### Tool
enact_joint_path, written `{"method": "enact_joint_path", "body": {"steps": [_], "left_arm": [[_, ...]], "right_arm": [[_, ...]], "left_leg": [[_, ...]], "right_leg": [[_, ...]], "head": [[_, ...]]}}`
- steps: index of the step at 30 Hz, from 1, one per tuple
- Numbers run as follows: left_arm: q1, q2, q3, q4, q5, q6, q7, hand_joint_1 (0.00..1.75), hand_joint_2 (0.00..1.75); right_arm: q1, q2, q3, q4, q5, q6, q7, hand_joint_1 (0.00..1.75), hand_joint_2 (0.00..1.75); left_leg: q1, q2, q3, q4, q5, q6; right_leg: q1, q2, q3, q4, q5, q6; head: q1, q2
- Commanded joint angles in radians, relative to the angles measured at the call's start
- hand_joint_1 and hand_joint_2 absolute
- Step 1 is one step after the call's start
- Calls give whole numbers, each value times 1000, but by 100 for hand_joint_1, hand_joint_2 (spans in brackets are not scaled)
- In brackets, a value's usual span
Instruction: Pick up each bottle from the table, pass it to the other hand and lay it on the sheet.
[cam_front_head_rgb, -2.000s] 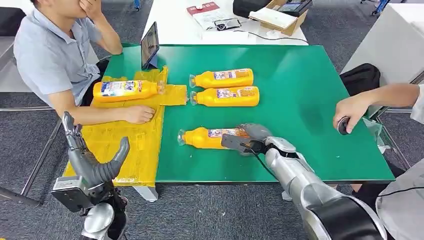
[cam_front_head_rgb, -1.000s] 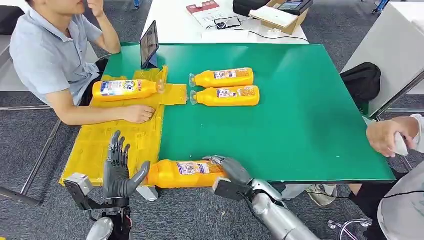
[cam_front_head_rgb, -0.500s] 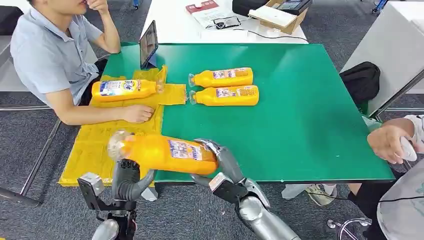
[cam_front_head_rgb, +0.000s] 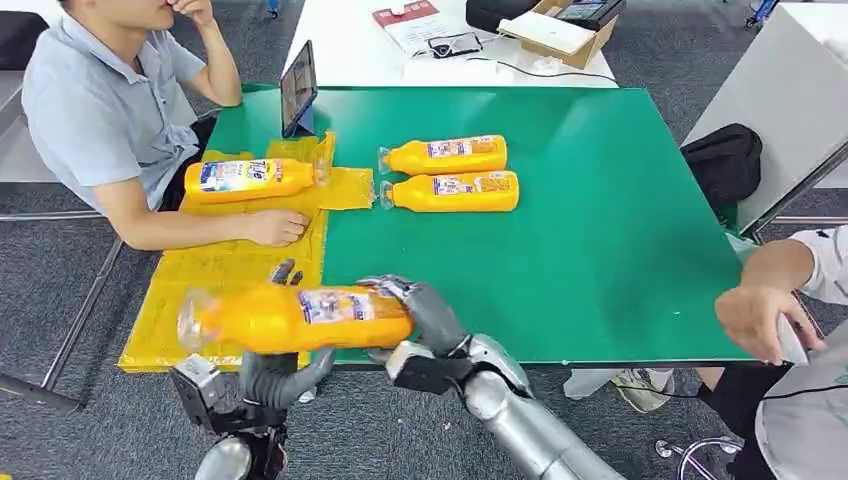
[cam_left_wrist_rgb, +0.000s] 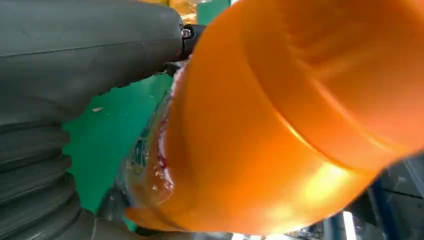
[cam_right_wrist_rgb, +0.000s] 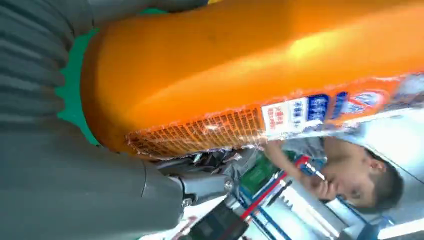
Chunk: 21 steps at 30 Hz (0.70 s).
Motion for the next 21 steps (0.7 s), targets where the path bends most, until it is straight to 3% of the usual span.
{"method": "enact_joint_path", "body": {"steps": [1,12,16,21], "left_arm": [[-25,53,-61,-18,19,-54,7,0,175],[-50,53,-53,64,37,-69,101,0,175],[-94,36,-73,122,35,-35,152,0,175],[-117,32,-89,91,65,10,131,0,175]], "right_arm": [[-82,45,-45,116,-81,-70,1,175,175],[-101,83,-40,132,-50,-66,1,175,175],[-111,147,43,139,-64,-49,1,175,175],[-103,198,175,178,-60,-46,1,175,175]], "left_leg": [[1,1,4,0,-2,-1],[0,1,2,-1,-1,-1],[0,2,2,0,-1,-1],[1,4,6,0,-3,-2]], "right_leg": [[1,1,4,0,-2,-2],[0,1,2,0,-1,-2],[0,2,1,1,-1,-2],[1,4,4,1,-2,-3]], "head": [[0,0],[0,0],[0,0],[0,0]]}}
